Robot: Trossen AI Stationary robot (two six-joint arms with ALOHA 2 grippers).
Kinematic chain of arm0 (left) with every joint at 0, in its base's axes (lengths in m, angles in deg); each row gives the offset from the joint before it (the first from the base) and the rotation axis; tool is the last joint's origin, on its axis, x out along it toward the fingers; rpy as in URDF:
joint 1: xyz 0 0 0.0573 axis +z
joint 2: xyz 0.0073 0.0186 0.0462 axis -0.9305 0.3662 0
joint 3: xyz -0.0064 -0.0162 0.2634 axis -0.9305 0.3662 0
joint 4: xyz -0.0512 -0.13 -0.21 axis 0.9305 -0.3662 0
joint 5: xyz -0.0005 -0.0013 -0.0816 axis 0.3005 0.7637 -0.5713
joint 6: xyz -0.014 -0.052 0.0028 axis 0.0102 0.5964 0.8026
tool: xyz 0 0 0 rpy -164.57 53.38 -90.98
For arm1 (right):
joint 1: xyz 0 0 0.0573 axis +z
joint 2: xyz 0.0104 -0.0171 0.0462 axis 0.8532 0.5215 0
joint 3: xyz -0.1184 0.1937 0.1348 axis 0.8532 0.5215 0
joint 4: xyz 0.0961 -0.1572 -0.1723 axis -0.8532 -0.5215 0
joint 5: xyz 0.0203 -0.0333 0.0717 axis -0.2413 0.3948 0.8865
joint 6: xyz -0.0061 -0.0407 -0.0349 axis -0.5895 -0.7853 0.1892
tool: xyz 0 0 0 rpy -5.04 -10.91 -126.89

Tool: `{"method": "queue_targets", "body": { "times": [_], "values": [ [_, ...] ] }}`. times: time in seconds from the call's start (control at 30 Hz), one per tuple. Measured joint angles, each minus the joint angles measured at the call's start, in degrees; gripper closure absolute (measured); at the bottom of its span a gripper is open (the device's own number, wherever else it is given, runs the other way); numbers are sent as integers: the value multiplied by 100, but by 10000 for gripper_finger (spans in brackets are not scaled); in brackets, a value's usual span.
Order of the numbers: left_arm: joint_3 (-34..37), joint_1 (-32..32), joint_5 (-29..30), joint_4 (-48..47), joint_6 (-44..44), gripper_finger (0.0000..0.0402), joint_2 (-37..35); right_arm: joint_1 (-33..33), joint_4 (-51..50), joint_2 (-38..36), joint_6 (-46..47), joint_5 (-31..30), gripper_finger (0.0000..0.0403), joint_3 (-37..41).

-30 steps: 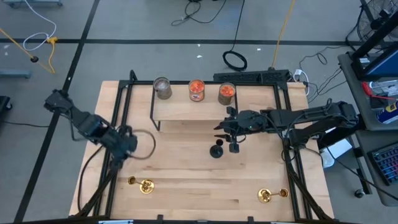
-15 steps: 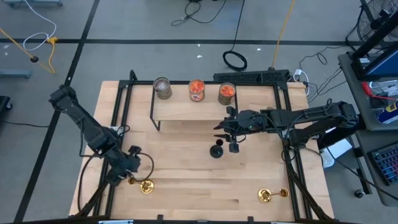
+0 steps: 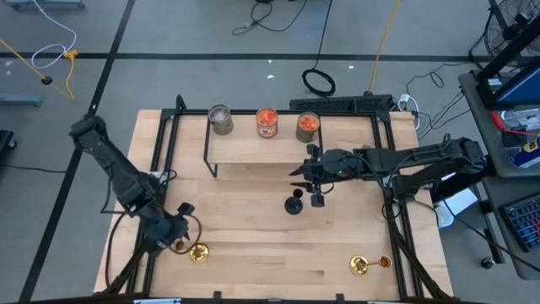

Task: Pick & Place candle stick holders
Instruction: Put the left gold candle holder on the shelf

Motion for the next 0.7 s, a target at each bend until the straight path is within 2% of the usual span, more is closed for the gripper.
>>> {"method": "queue_targets", "body": {
  "times": [0.13, 0.37, 0.7],
  "values": [
    [0, -274, 94, 216, -284, 295, 0, 0, 0, 0, -97, 0, 275, 0],
    [0, -557, 766, 839, -522, 295, 40, 0, 0, 0, -99, 0, 275, 0],
    [-11, -616, 866, 1197, -323, 295, 495, 0, -2, 2, -99, 0, 275, 0]
  ]
}}
